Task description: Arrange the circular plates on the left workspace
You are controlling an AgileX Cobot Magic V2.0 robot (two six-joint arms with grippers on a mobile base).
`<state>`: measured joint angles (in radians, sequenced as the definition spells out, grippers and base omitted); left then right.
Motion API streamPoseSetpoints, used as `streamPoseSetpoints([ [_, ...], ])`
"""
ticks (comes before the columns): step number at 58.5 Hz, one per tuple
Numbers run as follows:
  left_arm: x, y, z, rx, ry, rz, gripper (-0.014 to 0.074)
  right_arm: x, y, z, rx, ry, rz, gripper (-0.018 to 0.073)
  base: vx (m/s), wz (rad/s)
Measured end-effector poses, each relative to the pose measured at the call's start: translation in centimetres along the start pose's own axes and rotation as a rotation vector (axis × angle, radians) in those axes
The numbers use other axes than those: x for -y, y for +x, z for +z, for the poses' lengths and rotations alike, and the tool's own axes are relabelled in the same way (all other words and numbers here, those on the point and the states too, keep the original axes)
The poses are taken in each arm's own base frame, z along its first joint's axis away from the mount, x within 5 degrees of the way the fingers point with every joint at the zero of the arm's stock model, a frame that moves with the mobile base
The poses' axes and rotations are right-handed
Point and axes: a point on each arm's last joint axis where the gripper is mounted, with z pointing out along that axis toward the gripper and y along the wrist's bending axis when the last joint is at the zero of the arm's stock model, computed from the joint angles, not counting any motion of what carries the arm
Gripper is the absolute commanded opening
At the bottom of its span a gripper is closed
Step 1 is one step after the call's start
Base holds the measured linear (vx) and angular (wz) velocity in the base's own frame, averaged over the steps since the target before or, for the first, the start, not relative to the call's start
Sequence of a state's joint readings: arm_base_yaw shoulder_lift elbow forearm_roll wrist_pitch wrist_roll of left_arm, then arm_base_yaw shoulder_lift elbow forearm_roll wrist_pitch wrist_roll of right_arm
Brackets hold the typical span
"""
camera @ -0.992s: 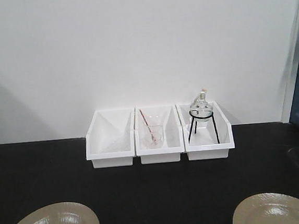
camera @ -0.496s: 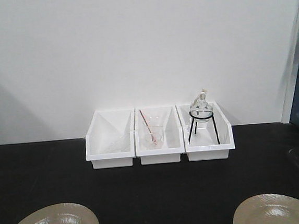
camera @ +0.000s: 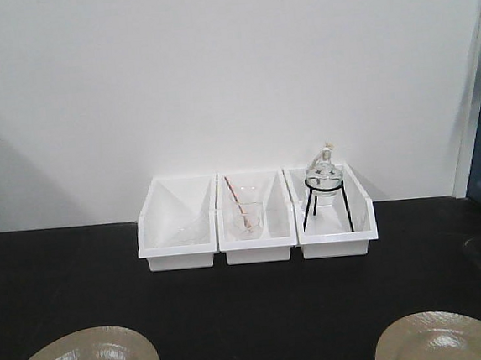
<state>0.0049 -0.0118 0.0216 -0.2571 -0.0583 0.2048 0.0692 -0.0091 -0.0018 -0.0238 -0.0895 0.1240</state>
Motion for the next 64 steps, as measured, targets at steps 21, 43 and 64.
streamPoseSetpoints([
  [21,0.7,-12.1,0.6,0.187,0.033,-0.135,0.0003,-1.4,-14.6,2.2,0.158,-0.011,-0.024,0.0,0.0,0.0],
  [43,2.3,-15.9,13.1,-0.384,0.095,-0.128,0.0003,-1.5,-17.4,15.0,-0.394,0.061,-0.03,0.0,0.0,0.0],
  [64,2.5,-11.9,18.0,-0.649,0.097,-0.154,0.0003,-0.8,-10.8,20.6,-0.733,0.095,-0.027,0.0,0.0,0.0],
])
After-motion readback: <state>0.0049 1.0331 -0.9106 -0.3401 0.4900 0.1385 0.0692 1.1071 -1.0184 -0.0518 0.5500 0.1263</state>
